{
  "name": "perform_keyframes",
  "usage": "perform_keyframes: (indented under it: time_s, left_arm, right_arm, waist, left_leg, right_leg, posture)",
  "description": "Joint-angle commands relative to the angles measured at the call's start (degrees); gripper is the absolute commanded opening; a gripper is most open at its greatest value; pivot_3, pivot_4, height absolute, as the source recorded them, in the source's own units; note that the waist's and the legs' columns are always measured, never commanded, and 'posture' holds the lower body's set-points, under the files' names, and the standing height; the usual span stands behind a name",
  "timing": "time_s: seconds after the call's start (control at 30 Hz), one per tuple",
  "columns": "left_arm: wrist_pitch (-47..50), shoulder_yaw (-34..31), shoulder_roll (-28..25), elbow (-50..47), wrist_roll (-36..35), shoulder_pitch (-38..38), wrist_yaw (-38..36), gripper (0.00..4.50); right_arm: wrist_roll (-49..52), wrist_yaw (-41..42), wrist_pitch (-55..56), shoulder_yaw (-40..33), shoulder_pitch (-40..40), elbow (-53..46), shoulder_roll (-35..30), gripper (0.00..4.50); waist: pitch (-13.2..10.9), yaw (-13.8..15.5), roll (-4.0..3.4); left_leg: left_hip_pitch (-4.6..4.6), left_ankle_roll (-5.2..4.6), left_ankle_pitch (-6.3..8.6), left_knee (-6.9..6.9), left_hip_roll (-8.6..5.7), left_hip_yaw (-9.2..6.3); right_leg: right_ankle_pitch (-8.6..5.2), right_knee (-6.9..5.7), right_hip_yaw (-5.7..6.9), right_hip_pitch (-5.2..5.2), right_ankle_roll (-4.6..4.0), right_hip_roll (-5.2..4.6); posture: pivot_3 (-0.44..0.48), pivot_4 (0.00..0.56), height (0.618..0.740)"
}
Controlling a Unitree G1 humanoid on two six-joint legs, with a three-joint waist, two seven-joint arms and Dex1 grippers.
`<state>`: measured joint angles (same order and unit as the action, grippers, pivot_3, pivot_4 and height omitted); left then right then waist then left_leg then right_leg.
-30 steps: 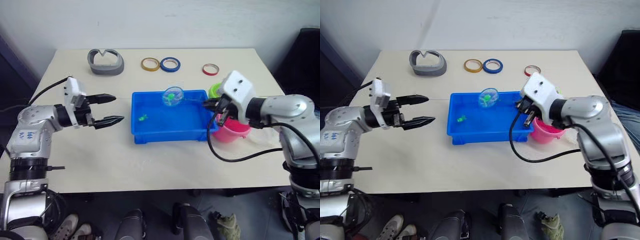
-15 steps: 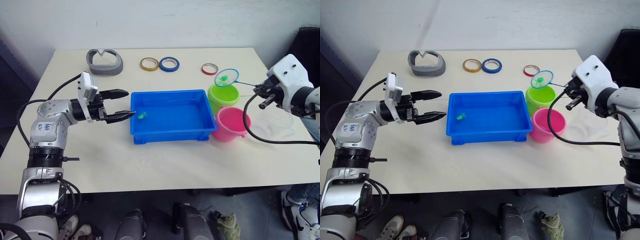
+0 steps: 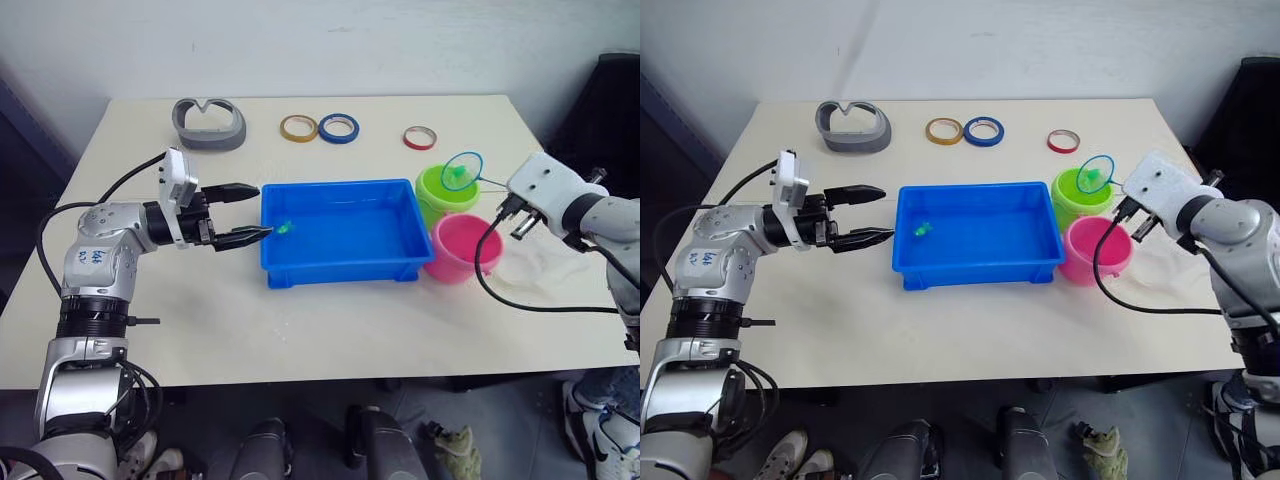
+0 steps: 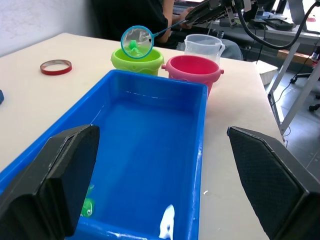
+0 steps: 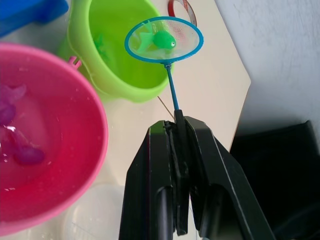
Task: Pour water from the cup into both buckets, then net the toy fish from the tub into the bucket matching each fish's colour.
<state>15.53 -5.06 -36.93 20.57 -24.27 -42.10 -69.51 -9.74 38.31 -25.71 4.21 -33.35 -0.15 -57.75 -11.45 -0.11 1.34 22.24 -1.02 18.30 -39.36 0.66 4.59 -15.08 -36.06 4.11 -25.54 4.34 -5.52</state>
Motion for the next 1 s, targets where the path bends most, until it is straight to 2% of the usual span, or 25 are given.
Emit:
perform_keyframes:
  time_s: [0.03, 0.5, 0.67, 1.0]
  left_arm:
    - [-0.19, -0.78, -0.8, -2.63, -0.24, -0.19, 0.16, 4.47]
    - [-0.48, -0.69, -0.51, -2.16, -0.13, -0.25, 0.2, 4.47]
    - [-0.6, -0.55, -0.35, -1.95, -0.08, -0.52, 0.11, 4.47]
    - [-0.41, -0.52, -0.34, -2.02, -0.12, -0.68, 0.12, 4.47]
  right_arm:
    - [-6.03, -2.08, 6.38, 0.63, 0.37, -0.97, -3.14, 0.0]
    - [-23.75, -5.25, 19.3, 4.48, 2.73, -3.35, -6.43, 0.0]
    - [-31.24, -9.29, 24.0, 4.99, 3.69, -2.97, -7.05, 0.0]
    - [-41.66, -13.49, 27.73, 5.07, 5.73, -2.43, -7.51, 0.0]
  waist:
    - [0.0, 0.01, 0.0]
    - [0.0, -0.03, 0.0]
    - [0.0, -0.04, 0.0]
    - [0.0, -0.08, 0.0]
  left_leg:
    - [-0.01, 0.0, 0.0, 0.0, 0.0, 0.01]
    - [-0.03, 0.01, -0.01, 0.0, 0.01, 0.03]
    - [-0.03, 0.02, -0.01, 0.0, 0.01, 0.03]
    - [-0.04, 0.04, -0.02, 0.0, 0.01, 0.05]
  right_leg:
    - [0.0, 0.01, -0.01, 0.0, 0.0, 0.0]
    - [0.0, 0.05, -0.03, 0.0, 0.0, 0.02]
    - [0.0, 0.04, -0.03, 0.0, 0.0, 0.02]
    - [0.0, 0.03, -0.05, 0.0, 0.0, 0.04]
  posture:
    - [0.0, 0.15, 0.713]
    - [0.0, 0.15, 0.713]
    - [0.0, 0.15, 0.713]
    - [0.0, 0.15, 0.713]
